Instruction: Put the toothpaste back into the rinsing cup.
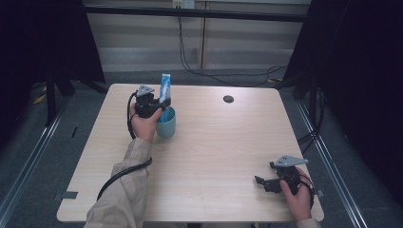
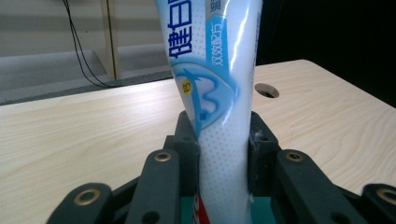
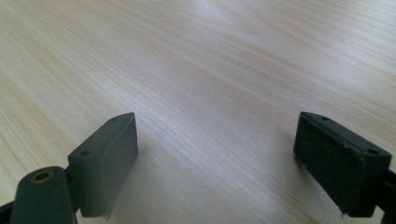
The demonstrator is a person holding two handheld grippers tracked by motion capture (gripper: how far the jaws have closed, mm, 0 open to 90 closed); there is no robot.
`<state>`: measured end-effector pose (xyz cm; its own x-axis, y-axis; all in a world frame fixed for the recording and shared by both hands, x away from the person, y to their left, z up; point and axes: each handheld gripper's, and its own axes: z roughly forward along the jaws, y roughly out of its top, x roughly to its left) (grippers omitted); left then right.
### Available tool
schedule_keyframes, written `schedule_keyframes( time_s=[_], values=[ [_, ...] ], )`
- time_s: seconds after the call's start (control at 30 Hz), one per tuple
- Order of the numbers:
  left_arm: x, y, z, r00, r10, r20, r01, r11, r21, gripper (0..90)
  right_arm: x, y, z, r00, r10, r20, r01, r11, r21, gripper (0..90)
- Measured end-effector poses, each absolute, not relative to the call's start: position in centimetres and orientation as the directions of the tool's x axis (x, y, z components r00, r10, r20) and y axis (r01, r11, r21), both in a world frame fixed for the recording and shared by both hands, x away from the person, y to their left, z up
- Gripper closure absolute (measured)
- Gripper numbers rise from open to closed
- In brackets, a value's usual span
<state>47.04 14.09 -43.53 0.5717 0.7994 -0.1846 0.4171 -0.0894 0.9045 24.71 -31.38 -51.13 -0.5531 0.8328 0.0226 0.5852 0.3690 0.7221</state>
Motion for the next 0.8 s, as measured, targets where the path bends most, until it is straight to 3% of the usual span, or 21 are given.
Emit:
schedule_keyframes(
  time_s=[0.8],
  values=[
    [46.33,14.2,-43.81,0.566,0.808,-0.165,0.472,-0.154,0.868,70.4,24.71,-31.37,-51.13,-0.553,0.833,0.023,0.586,0.369,0.722,13.3]
  ],
)
